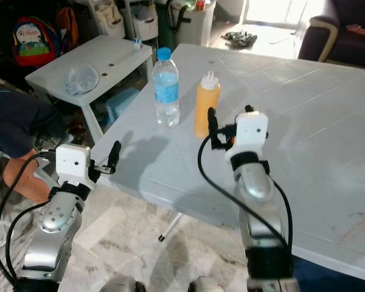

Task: Restocking fridge

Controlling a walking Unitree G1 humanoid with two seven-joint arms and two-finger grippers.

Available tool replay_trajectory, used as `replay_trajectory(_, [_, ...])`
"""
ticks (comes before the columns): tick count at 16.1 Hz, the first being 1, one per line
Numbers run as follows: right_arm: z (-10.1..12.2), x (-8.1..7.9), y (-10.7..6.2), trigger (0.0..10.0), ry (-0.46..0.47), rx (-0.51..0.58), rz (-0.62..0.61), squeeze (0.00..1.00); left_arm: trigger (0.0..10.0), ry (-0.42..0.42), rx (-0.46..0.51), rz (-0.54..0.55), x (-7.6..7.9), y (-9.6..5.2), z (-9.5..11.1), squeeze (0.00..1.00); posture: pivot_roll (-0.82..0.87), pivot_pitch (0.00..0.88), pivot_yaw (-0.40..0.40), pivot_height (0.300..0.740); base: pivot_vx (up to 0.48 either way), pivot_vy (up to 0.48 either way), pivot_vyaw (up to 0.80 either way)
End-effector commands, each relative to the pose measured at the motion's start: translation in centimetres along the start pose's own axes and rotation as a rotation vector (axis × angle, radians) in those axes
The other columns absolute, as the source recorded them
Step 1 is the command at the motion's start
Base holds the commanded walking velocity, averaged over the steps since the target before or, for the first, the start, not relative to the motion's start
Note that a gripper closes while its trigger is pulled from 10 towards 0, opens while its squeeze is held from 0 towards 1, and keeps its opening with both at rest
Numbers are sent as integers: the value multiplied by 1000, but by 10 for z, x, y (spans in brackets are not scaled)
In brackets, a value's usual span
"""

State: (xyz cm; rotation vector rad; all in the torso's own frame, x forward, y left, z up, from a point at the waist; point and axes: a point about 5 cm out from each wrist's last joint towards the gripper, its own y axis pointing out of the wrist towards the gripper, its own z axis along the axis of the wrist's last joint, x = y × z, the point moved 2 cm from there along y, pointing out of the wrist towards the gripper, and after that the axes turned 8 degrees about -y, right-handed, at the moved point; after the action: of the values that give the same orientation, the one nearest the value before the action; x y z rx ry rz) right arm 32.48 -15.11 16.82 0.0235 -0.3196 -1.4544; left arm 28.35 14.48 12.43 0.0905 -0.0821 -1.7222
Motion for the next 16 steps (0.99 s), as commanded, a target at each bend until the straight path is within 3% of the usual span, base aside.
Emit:
replay_trajectory(1, [3,-2,5,10000,9,19,17,290,10000,21,-5,5,-4,-2,2,0,69,78,34,740,0,0,0])
replay_trajectory(2, [3,-5,8,10000,2,24,29,1000,10000,25,-5,6,-5,-3,3,0,77,78,34,740,0,0,0])
replay_trajectory(3, [4,-8,9,10000,-7,27,43,1000,10000,27,-6,7,-6,-4,3,0,78,78,34,740,0,0,0])
replay_trajectory(5, [4,-16,13,10000,0,30,79,0,10000,32,-11,8,-7,-4,3,0,85,78,35,740,0,0,0])
replay_trajectory(16, [10,-9,43,10000,-60,58,50,0,10000,33,-22,0,-3,-5,3,0,90,87,28,740,0,0,0])
